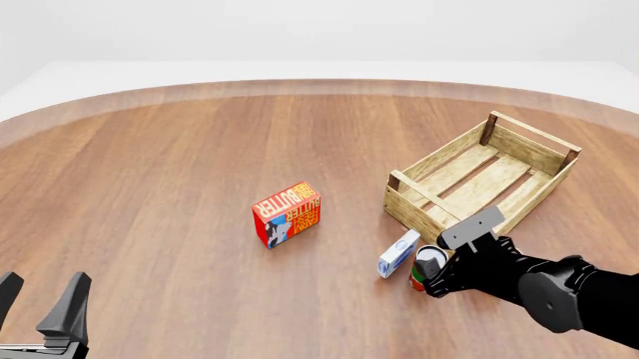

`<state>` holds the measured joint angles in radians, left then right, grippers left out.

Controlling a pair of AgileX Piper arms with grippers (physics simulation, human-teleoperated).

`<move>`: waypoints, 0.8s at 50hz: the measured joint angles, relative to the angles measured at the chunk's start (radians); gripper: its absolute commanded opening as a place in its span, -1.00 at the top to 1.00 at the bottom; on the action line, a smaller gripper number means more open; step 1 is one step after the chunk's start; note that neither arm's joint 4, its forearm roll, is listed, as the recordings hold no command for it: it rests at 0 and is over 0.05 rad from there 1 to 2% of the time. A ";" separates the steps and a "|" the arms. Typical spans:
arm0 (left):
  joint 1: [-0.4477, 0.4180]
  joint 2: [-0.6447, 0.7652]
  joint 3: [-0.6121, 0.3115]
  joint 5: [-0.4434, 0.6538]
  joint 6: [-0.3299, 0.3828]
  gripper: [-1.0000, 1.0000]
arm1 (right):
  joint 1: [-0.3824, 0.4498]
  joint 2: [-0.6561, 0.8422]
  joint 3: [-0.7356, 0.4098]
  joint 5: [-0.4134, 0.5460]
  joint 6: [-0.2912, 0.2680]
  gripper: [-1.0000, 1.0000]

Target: Pick up the tomato sauce, and put it in the wooden tray.

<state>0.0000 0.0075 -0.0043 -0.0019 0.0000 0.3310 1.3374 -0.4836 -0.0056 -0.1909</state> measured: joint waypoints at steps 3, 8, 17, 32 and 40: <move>0.000 0.000 0.000 0.000 0.000 -1.00 | 0.003 0.005 -0.001 -0.003 0.003 -1.00; 0.000 0.000 0.000 0.000 0.000 -1.00 | 0.005 0.013 -0.003 -0.010 0.007 -1.00; 0.000 0.000 0.000 0.000 0.000 -1.00 | 0.002 0.028 -0.004 -0.022 0.009 -1.00; 0.000 0.000 0.000 0.000 0.000 -1.00 | 0.005 0.056 -0.006 -0.041 0.015 -1.00; 0.000 0.000 0.000 0.000 0.000 -1.00 | 0.006 0.078 -0.003 -0.059 0.017 -1.00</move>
<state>0.0000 0.0075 -0.0043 -0.0019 0.0000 0.3370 1.4156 -0.4863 -0.0642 -0.1734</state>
